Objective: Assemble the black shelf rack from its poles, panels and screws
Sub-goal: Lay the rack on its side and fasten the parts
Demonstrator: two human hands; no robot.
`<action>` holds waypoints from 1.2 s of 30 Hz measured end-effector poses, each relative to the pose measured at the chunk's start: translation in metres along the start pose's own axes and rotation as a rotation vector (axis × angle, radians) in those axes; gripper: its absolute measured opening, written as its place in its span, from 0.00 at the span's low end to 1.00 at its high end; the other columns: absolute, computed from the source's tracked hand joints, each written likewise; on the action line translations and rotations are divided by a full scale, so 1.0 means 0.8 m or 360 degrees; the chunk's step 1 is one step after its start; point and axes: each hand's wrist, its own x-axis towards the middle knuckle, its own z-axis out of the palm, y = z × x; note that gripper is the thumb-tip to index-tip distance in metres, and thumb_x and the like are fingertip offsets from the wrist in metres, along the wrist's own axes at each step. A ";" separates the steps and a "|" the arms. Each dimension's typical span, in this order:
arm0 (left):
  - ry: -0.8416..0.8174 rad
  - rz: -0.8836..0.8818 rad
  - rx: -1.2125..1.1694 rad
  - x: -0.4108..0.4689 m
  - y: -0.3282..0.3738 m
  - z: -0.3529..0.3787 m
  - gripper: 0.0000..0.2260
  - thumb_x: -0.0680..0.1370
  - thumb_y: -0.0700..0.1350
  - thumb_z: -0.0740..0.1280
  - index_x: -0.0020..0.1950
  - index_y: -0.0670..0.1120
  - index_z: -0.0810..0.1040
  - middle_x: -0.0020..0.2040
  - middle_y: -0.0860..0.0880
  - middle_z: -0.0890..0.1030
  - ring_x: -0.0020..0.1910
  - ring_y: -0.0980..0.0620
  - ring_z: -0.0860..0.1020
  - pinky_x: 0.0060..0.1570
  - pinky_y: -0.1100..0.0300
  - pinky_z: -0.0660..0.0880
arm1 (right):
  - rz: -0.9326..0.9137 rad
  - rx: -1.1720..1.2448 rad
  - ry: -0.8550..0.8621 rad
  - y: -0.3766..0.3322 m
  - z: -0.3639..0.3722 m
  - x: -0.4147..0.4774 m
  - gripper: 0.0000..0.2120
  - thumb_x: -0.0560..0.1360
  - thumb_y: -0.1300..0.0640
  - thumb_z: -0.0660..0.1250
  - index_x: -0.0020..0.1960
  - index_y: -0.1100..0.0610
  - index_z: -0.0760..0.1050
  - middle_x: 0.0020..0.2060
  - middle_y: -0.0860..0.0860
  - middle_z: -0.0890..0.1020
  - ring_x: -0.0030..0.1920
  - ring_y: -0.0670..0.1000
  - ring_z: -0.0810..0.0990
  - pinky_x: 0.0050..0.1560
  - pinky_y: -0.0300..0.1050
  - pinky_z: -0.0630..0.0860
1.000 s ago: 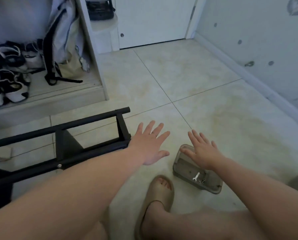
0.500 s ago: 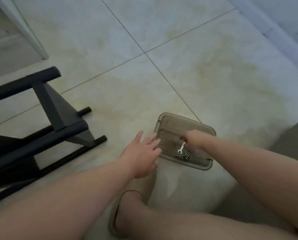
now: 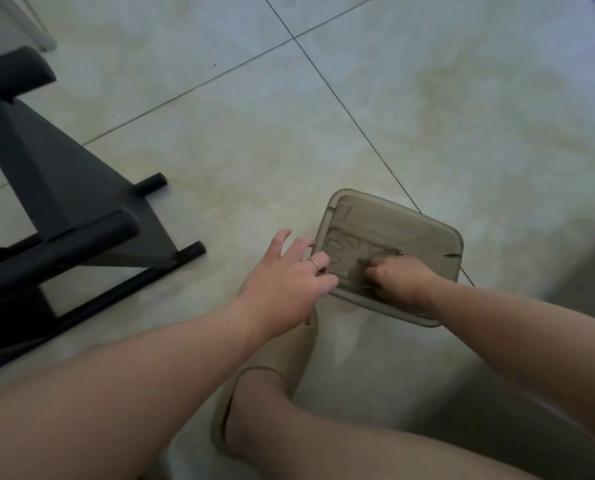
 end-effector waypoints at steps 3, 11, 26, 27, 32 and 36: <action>-0.0004 -0.0011 -0.0018 0.001 0.001 0.000 0.13 0.81 0.44 0.61 0.63 0.56 0.75 0.69 0.51 0.73 0.74 0.40 0.62 0.73 0.38 0.49 | 0.0133 0.0160 0.0026 0.001 -0.008 -0.007 0.13 0.79 0.53 0.63 0.62 0.54 0.76 0.62 0.53 0.79 0.61 0.58 0.79 0.50 0.49 0.78; -0.0050 0.0006 -0.0008 -0.050 -0.014 -0.061 0.22 0.79 0.47 0.61 0.73 0.57 0.65 0.80 0.49 0.60 0.78 0.44 0.57 0.72 0.45 0.57 | 0.0527 0.0547 0.0352 0.000 -0.105 -0.079 0.05 0.77 0.60 0.63 0.49 0.54 0.77 0.52 0.57 0.82 0.52 0.60 0.81 0.47 0.47 0.77; 0.0341 -0.0895 -0.0515 -0.252 -0.068 -0.284 0.18 0.80 0.50 0.63 0.70 0.59 0.72 0.73 0.54 0.69 0.73 0.47 0.63 0.68 0.48 0.65 | 0.0019 0.1174 0.1120 -0.248 -0.316 -0.268 0.04 0.78 0.56 0.70 0.44 0.50 0.80 0.39 0.47 0.80 0.37 0.49 0.77 0.35 0.40 0.71; 0.0350 -0.1005 -0.0594 -0.264 -0.073 -0.291 0.18 0.80 0.51 0.63 0.70 0.58 0.72 0.73 0.53 0.70 0.72 0.46 0.64 0.68 0.47 0.66 | -0.0025 0.1224 0.1124 -0.266 -0.324 -0.273 0.05 0.78 0.56 0.69 0.44 0.49 0.80 0.39 0.47 0.81 0.38 0.50 0.79 0.35 0.40 0.71; 0.0329 -0.1338 -0.1142 -0.320 -0.115 -0.290 0.18 0.80 0.50 0.64 0.70 0.53 0.73 0.64 0.51 0.77 0.63 0.46 0.75 0.65 0.50 0.71 | -0.0126 0.1353 0.1063 -0.316 -0.352 -0.278 0.11 0.77 0.60 0.66 0.42 0.46 0.80 0.39 0.47 0.84 0.44 0.51 0.83 0.35 0.37 0.74; 0.0302 -0.1418 -0.1306 -0.332 -0.144 -0.272 0.13 0.80 0.50 0.66 0.64 0.51 0.78 0.61 0.51 0.79 0.59 0.48 0.77 0.61 0.54 0.72 | -0.0109 0.1367 0.0955 -0.325 -0.354 -0.255 0.10 0.76 0.61 0.67 0.42 0.47 0.81 0.35 0.48 0.85 0.43 0.52 0.84 0.36 0.37 0.76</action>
